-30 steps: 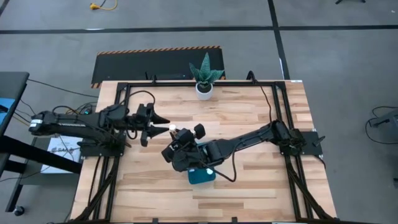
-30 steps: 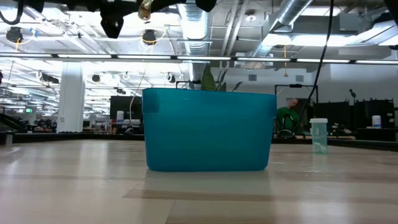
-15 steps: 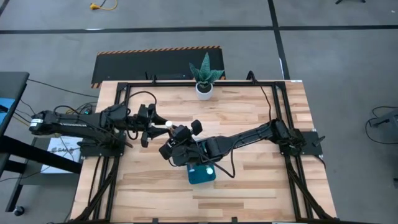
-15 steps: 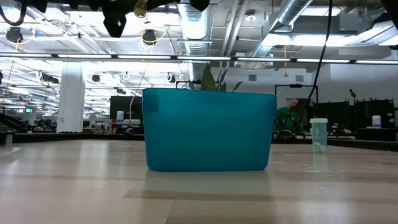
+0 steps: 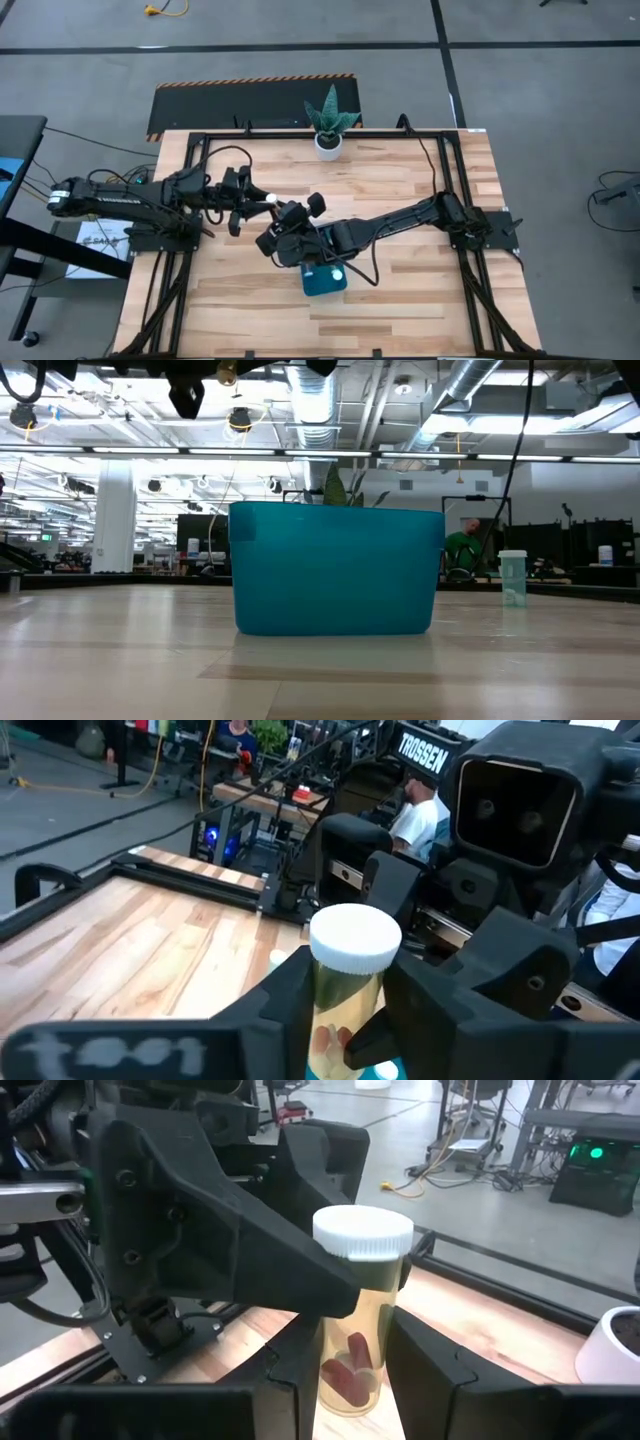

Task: Pick and place pill bottles into a basket
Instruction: Put the yellow pill bottle into the blue bin

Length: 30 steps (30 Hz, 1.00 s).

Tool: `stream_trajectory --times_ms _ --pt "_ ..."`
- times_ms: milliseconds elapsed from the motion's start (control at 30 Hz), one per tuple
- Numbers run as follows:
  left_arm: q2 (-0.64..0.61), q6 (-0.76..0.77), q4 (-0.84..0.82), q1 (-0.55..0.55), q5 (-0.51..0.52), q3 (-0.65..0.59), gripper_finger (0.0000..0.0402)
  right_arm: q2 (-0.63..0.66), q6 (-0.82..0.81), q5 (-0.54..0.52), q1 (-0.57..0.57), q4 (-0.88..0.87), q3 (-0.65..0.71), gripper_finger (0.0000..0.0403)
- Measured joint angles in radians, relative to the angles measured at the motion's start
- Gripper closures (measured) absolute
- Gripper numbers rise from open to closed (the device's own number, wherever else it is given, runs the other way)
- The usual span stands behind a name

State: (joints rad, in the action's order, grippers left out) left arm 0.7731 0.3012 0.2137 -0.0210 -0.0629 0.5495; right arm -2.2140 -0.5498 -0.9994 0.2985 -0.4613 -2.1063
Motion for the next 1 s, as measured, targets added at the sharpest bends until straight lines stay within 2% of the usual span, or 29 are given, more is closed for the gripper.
stream_trajectory --times_ms 133,433,600,800,900,1000 --pt "0.0 -0.007 0.004 0.0 -0.001 0.0 0.0325 0.001 -0.002 -0.002 0.0 0.0 0.0 0.031" --pt "0.0 -0.007 0.007 0.001 0.007 0.0 0.0313 0.001 0.0 0.001 0.017 -0.005 0.0 0.0297" --pt "0.0 -0.015 0.013 0.001 0.008 0.0 0.0316 0.002 0.002 0.003 0.034 -0.023 -0.002 0.0248" --pt "-0.001 -0.03 0.003 -0.001 0.033 0.0 0.0316 0.004 0.002 0.011 0.039 -0.148 -0.038 0.0166" --pt "-0.001 -0.037 -0.019 0.0 0.033 0.0 0.0316 0.003 -0.063 0.011 0.047 -0.283 -0.078 0.0132" --pt "-0.001 -0.049 -0.068 0.0 0.026 0.0 0.0316 0.005 -0.264 -0.02 0.082 -0.549 -0.135 0.011"
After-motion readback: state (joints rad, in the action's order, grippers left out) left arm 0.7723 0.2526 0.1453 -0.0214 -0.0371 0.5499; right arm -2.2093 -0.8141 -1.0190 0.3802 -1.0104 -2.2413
